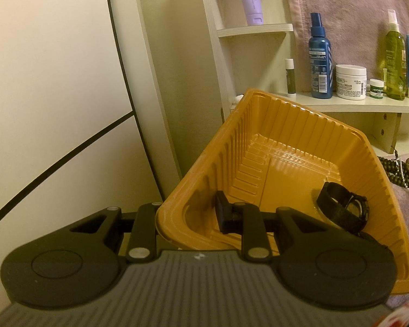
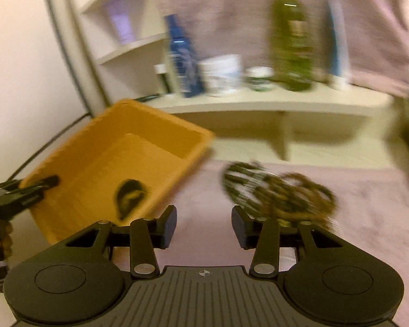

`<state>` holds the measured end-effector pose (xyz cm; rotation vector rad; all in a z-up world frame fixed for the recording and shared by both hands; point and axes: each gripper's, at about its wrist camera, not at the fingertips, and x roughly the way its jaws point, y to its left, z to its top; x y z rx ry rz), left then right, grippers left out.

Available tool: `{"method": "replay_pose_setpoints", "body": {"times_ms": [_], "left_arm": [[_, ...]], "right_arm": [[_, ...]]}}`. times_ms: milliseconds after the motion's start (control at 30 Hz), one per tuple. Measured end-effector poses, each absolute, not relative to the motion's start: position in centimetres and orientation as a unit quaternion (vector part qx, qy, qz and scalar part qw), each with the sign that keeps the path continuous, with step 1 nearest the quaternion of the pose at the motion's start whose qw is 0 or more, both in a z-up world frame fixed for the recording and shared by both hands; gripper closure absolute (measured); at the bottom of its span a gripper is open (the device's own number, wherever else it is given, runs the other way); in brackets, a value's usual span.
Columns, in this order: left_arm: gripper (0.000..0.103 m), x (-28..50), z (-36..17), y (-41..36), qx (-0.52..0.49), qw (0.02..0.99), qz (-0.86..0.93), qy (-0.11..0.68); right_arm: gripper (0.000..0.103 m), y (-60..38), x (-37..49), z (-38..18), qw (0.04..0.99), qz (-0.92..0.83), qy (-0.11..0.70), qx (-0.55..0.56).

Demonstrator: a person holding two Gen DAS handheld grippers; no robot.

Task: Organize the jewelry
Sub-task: 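Carry the black piece into the basket and open the right tool, then grasp the black pendant piece on the bead pile with the right tool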

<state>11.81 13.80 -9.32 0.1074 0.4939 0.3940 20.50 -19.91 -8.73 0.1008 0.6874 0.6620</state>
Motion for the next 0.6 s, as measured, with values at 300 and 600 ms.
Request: {"method": "replay_pose_setpoints", "body": {"times_ms": [300,600], "left_arm": [[0.08,11.8,-9.3,13.7,0.054,0.948,0.197,0.244],[0.079,11.8,-9.4,13.7,0.055,0.948,0.197,0.245]], "right_arm": [[0.058,-26.0,20.9,-9.4,0.898,0.249,0.353,0.081],[0.058,-26.1,21.2,-10.4,0.9,0.246,0.359,0.036]]}}
